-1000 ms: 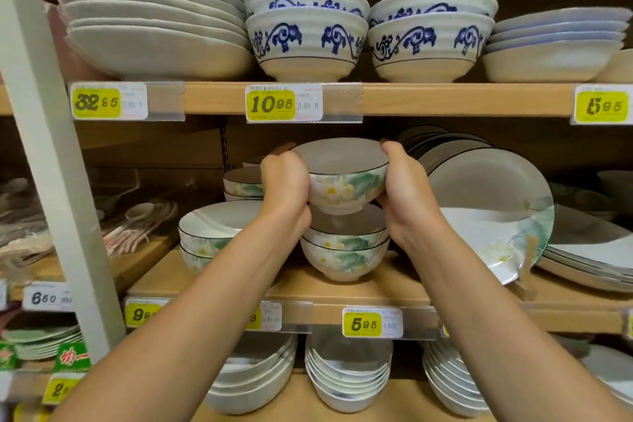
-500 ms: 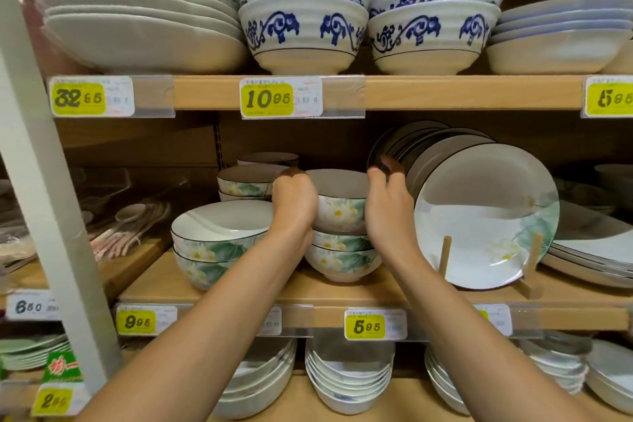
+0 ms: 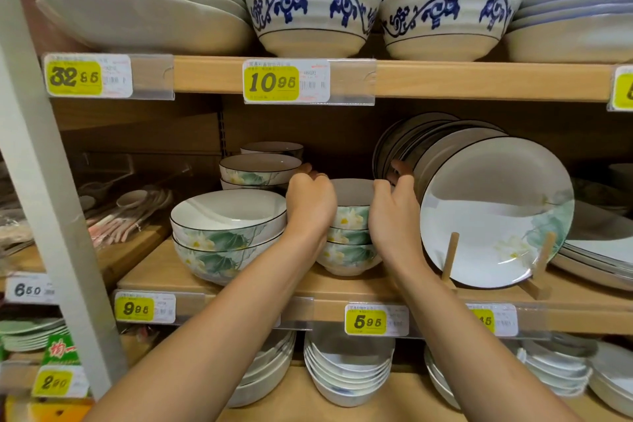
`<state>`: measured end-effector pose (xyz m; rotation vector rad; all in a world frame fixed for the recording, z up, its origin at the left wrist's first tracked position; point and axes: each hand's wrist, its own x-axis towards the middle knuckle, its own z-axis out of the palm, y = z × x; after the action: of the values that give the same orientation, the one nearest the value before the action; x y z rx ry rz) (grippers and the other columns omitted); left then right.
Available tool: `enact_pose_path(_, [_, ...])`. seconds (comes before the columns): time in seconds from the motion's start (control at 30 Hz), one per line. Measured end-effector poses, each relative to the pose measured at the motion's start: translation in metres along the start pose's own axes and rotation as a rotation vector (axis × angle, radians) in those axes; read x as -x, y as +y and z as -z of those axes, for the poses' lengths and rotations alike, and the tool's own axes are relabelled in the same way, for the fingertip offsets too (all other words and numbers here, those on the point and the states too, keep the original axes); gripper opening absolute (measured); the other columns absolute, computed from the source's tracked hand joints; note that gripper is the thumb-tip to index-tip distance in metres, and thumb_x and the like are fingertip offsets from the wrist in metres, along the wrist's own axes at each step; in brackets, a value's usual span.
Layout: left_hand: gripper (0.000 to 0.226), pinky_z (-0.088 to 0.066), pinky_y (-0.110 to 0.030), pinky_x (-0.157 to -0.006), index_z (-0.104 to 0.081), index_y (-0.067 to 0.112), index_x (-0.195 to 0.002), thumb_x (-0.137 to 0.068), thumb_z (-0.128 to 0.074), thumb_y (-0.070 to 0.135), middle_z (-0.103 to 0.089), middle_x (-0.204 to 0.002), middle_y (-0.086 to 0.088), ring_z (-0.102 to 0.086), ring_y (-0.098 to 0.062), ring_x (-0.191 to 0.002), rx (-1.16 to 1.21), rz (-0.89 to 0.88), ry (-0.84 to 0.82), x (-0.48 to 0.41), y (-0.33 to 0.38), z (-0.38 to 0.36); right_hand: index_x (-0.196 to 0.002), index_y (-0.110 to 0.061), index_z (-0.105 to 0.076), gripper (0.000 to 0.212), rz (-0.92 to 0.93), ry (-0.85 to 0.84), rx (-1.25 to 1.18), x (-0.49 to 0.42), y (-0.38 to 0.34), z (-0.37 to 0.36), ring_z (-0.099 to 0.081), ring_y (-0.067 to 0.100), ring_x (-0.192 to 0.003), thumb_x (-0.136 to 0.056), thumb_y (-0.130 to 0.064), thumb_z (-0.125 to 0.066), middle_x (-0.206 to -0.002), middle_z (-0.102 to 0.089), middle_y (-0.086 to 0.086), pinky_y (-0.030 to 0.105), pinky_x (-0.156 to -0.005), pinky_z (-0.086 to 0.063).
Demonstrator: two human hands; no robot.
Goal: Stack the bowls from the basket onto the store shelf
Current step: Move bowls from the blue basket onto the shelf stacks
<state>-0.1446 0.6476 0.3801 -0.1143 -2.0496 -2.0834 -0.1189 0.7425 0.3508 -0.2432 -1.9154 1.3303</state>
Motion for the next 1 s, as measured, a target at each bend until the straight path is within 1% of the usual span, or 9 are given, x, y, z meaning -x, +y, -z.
enact_pose_path(0.1, [0.041, -0.041, -0.037, -0.103, -0.049, 0.007, -0.135, -0.095, -0.041, 0.012, -0.058, -0.127, -0.012, -0.052, -0.029, -0.118, -0.033, -0.053, 0.025, -0.002, -0.002, -0.001, -0.105, -0.018, -0.042, 0.012, -0.038, -0.035, 0.005, -0.001, 0.000, 0.002, -0.054, 0.020, -0.098, -0.098, -0.025, -0.035, -0.108, -0.054, 0.006, 0.040, -0.085, -0.048])
enact_pose_path(0.13, [0.042, -0.040, -0.036, -0.102, -0.048, 0.009, -0.136, -0.095, -0.041, 0.013, -0.057, -0.126, -0.010, -0.051, -0.028, -0.118, -0.042, -0.070, 0.030, -0.002, -0.002, -0.002, -0.107, -0.019, -0.041, 0.012, -0.051, -0.050, 0.005, -0.002, 0.001, 0.003, -0.053, 0.020, -0.100, -0.099, -0.024, -0.034, -0.110, -0.053, 0.006, 0.039, -0.086, -0.047])
enact_pose_path(0.27, [0.041, -0.036, -0.041, -0.108, -0.046, 0.010, -0.136, -0.096, -0.042, 0.014, -0.054, -0.131, -0.010, -0.045, -0.027, -0.125, -0.097, -0.127, 0.032, -0.004, -0.006, -0.003, -0.108, -0.020, -0.039, 0.011, -0.067, -0.084, -0.001, -0.004, 0.004, 0.004, -0.052, 0.017, -0.098, -0.099, -0.021, -0.033, -0.110, -0.052, 0.007, 0.032, -0.077, -0.042])
enact_pose_path(0.4, [0.040, -0.035, -0.043, -0.110, -0.049, 0.009, -0.135, -0.095, -0.042, 0.014, -0.054, -0.133, -0.012, -0.044, -0.029, -0.127, -0.163, -0.157, 0.028, -0.007, -0.009, -0.003, -0.125, -0.011, -0.041, 0.028, -0.072, -0.090, 0.008, -0.004, 0.004, 0.003, -0.052, 0.018, -0.100, -0.100, -0.021, -0.033, -0.112, -0.051, 0.008, 0.030, -0.076, -0.040])
enact_pose_path(0.5, [0.039, -0.035, -0.042, -0.110, -0.049, 0.008, -0.134, -0.096, -0.042, 0.013, -0.053, -0.135, -0.012, -0.044, -0.029, -0.128, -0.174, -0.165, 0.028, -0.008, -0.011, -0.002, -0.123, -0.010, -0.042, 0.027, -0.039, -0.076, 0.020, -0.003, 0.005, 0.003, -0.052, 0.018, -0.099, -0.099, -0.020, -0.033, -0.111, -0.052, 0.009, 0.030, -0.076, -0.040])
enact_pose_path(0.57, [0.040, -0.035, -0.042, -0.111, -0.049, 0.008, -0.135, -0.095, -0.042, 0.010, -0.054, -0.135, -0.012, -0.045, -0.029, -0.128, -0.173, -0.168, 0.024, -0.008, -0.013, -0.002, -0.122, -0.008, -0.042, 0.027, 0.007, -0.055, 0.054, -0.002, 0.006, 0.002, -0.051, 0.017, -0.094, -0.099, -0.019, -0.034, -0.107, -0.051, 0.007, 0.027, -0.071, -0.040])
enact_pose_path(0.63, [0.040, -0.036, -0.042, -0.110, -0.050, 0.008, -0.134, -0.095, -0.041, 0.009, -0.055, -0.134, -0.013, -0.047, -0.029, -0.127, -0.163, -0.163, 0.026, -0.008, -0.013, -0.001, -0.124, -0.007, -0.042, 0.029, 0.032, -0.052, 0.078, -0.002, 0.006, 0.001, -0.049, 0.015, -0.091, -0.099, -0.019, -0.035, -0.105, -0.049, 0.006, 0.025, -0.066, -0.037])
enact_pose_path(0.77, [0.035, -0.042, -0.043, -0.104, -0.056, 0.008, -0.126, -0.096, -0.041, 0.014, -0.060, -0.124, -0.014, -0.053, -0.031, -0.118, -0.185, -0.156, 0.053, -0.007, -0.012, -0.001, -0.128, -0.009, -0.041, 0.033, 0.010, -0.077, 0.080, -0.003, 0.007, 0.001, -0.051, 0.018, -0.100, -0.099, -0.024, -0.036, -0.111, -0.050, 0.007, 0.030, -0.076, -0.038])
enact_pose_path(1.0, [0.029, -0.044, -0.039, -0.098, -0.057, 0.008, -0.121, -0.097, -0.043, 0.017, -0.062, -0.118, -0.014, -0.054, -0.032, -0.111, -0.206, -0.157, 0.073, -0.007, -0.006, -0.002, -0.130, -0.012, -0.041, 0.036, -0.031, -0.110, 0.060, -0.007, 0.008, 0.002, -0.052, 0.012, -0.095, -0.099, -0.031, -0.035, -0.110, -0.051, 0.004, 0.028, -0.073, -0.039])
